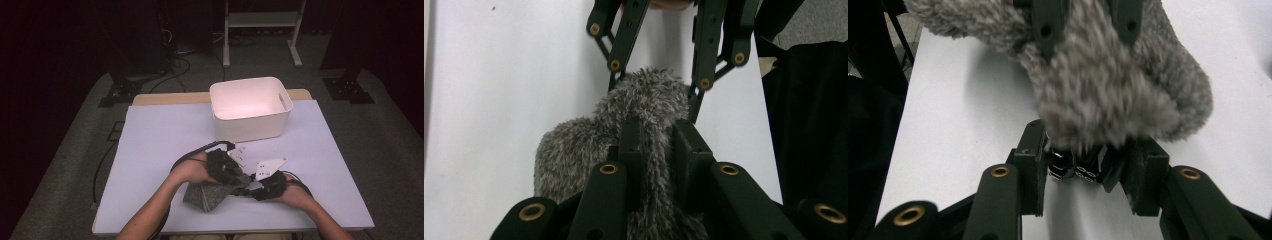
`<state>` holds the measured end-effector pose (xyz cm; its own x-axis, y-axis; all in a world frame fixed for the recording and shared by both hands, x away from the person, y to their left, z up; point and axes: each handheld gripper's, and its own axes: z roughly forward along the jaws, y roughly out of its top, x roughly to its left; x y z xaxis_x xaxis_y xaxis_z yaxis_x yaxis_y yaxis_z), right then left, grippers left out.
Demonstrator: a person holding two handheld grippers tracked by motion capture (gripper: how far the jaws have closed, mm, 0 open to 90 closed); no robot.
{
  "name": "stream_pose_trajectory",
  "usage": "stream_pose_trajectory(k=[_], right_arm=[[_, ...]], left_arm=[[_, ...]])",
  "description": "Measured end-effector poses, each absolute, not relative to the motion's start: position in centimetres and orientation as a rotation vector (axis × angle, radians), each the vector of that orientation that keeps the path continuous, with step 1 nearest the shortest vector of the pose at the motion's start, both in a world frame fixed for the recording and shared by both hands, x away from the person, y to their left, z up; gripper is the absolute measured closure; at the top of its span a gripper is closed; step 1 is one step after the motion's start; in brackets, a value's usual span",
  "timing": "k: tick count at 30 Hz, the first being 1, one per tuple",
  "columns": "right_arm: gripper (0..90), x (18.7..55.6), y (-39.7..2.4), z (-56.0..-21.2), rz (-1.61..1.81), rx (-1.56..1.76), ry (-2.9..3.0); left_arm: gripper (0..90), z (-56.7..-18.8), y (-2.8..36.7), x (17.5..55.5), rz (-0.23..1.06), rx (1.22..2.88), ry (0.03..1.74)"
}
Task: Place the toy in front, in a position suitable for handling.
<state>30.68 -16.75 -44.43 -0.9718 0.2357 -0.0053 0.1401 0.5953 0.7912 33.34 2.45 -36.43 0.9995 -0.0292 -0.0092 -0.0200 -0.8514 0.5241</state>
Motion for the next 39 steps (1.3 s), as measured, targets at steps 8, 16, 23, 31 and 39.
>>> stream_pose_trajectory(k=[8,16,23,31,39], right_arm=[[57.4,30.7,-16.7,-44.4,1.318,0.309,2.708],[57.5,30.9,-16.6,-44.2,1.308,0.306,2.731],[57.5,31.5,-16.8,-43.7,1.271,0.289,2.777],[57.4,31.8,-18.4,-43.2,1.208,0.301,2.813],[50.7,32.0,-16.4,-41.7,1.111,0.265,2.856]], left_arm=[[76.7,-36.6,6.4,33.2,-0.014,2.570,0.042],[76.7,-36.5,10.7,33.2,-0.001,2.520,0.150],[76.6,-36.7,13.1,33.1,0.008,2.474,0.211],[76.5,-37.9,12.1,33.1,-0.028,2.441,0.191],[76.3,-38.5,12.5,33.0,-0.054,2.379,0.200]])
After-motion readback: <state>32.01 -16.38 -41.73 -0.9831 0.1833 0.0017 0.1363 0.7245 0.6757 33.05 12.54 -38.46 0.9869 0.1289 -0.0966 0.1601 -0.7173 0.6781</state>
